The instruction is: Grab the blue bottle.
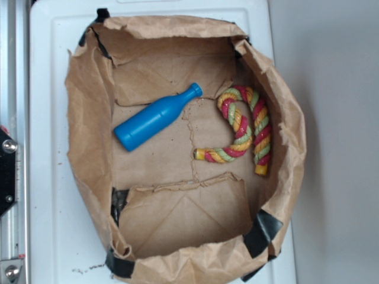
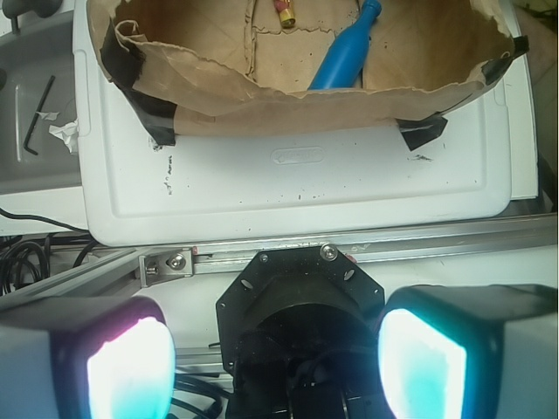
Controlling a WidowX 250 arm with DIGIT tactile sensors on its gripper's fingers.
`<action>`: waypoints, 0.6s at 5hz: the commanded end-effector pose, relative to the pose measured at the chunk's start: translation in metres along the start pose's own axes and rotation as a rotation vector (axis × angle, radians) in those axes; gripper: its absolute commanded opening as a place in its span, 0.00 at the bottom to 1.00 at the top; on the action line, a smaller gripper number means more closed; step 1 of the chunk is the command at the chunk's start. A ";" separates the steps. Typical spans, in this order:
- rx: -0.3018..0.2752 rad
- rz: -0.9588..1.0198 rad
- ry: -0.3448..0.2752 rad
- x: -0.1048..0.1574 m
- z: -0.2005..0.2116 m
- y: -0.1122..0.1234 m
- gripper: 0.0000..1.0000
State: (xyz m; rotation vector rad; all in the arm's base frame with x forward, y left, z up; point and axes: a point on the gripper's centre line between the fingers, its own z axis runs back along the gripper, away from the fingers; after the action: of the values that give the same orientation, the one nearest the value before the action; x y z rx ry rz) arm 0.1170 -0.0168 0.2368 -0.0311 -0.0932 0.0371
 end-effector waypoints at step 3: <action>-0.012 0.116 -0.055 0.091 -0.032 0.031 1.00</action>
State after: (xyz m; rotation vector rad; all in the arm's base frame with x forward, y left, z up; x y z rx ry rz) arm 0.2078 0.0138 0.1997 -0.0490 -0.1089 0.1563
